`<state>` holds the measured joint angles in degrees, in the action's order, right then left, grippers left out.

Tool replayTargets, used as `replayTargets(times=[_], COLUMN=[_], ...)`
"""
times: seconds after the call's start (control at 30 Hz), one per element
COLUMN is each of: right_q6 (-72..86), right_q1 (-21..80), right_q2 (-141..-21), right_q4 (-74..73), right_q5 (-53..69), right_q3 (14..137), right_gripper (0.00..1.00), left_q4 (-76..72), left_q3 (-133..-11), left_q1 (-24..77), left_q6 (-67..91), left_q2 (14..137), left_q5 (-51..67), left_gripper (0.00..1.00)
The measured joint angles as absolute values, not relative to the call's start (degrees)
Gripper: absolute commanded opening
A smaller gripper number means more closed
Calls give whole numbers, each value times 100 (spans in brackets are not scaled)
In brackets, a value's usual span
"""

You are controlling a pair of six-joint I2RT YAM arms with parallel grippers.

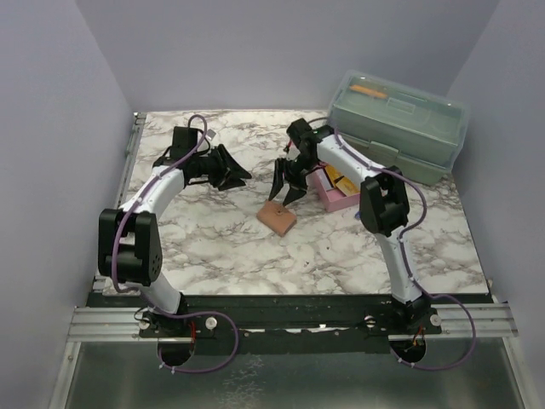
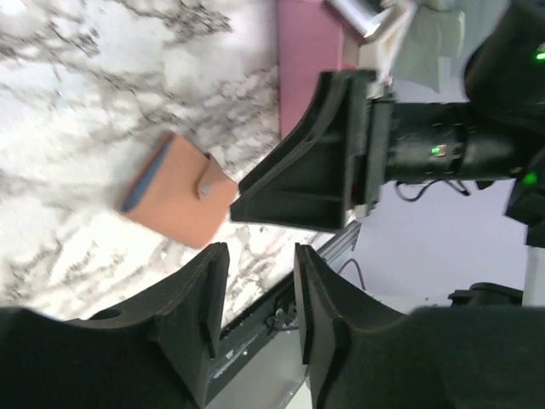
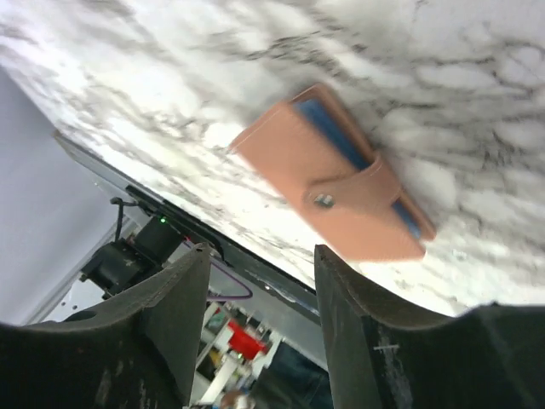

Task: Put the credit cards into the card holder
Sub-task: Move the card holder to the center of the board.

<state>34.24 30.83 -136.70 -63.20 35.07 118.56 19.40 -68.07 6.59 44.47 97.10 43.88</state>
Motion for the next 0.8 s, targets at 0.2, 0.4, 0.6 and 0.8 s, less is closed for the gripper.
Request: replayTargets(times=[0.2, 0.4, 0.6, 0.8], right_q6=[3087, 2613, 2228, 1949], right_q1=[3026, 3026, 3028, 3026], right_q2=[-12213, -10350, -8925, -7931], right_q4=[-6346, -6692, -6724, -6667], right_q5=[3041, 1935, 775, -331], right_q3=[11898, 12221, 12825, 12783], right_gripper=[83, 100, 100, 100], left_q4=[2650, 3063, 3057, 2882], left_q3=[-6694, -7030, -8359, -9277], left_q1=[762, 996, 1319, 1347], left_q6=[4480, 4648, 4517, 4215], left_q2=[8547, 7559, 7199, 6737], left_q5=[4202, 3806, 3315, 2644], left_gripper=[59, 75, 89, 94])
